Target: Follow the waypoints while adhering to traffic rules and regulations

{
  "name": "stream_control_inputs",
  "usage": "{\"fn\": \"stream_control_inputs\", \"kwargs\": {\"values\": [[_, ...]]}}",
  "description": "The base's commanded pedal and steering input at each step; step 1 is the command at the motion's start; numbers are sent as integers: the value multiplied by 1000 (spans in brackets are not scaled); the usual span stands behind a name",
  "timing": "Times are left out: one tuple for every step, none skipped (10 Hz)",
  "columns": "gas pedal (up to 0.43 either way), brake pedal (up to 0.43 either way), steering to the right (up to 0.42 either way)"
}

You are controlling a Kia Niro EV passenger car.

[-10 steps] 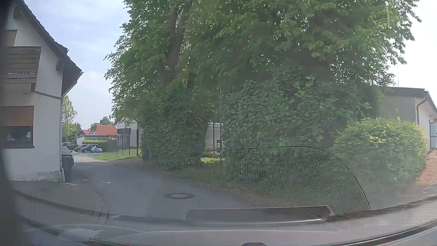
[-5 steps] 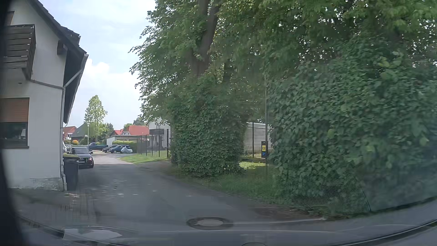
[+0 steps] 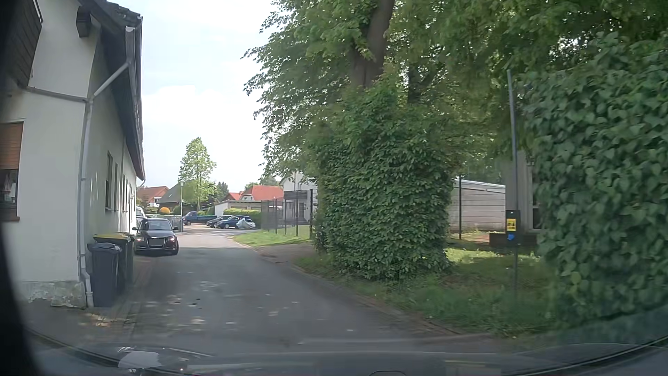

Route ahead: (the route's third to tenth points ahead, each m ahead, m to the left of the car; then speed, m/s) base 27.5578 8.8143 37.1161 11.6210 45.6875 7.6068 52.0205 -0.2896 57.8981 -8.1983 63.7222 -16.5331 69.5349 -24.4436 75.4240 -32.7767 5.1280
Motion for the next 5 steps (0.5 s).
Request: {"fn": "stream_control_inputs", "kwargs": {"values": [[59, 0, -216], [67, 0, -215], [79, 0, -213], [98, 0, -211], [98, 0, -211]]}}
